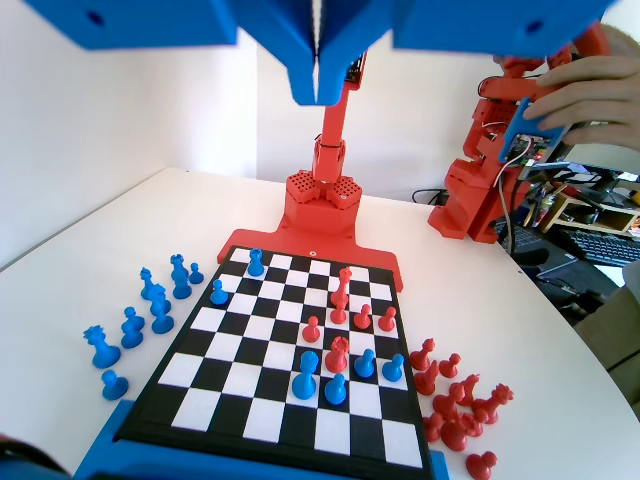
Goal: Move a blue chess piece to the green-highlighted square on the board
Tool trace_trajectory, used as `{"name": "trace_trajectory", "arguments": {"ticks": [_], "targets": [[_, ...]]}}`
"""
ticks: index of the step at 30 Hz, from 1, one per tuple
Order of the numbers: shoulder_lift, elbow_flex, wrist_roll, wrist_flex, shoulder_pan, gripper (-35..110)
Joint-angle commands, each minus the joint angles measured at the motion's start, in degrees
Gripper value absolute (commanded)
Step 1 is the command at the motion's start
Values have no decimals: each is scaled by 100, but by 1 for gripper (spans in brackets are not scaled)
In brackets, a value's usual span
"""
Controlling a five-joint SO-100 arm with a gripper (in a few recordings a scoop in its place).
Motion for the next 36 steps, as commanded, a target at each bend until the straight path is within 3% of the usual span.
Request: {"name": "trace_trajectory", "arguments": {"ticks": [1, 14, 36], "targets": [[-255, -167, -88, -70, -88, 1], [-3727, -2936, 870, 378, -369, 1], [-8736, -4834, 4535, -1195, -642, 1]]}}
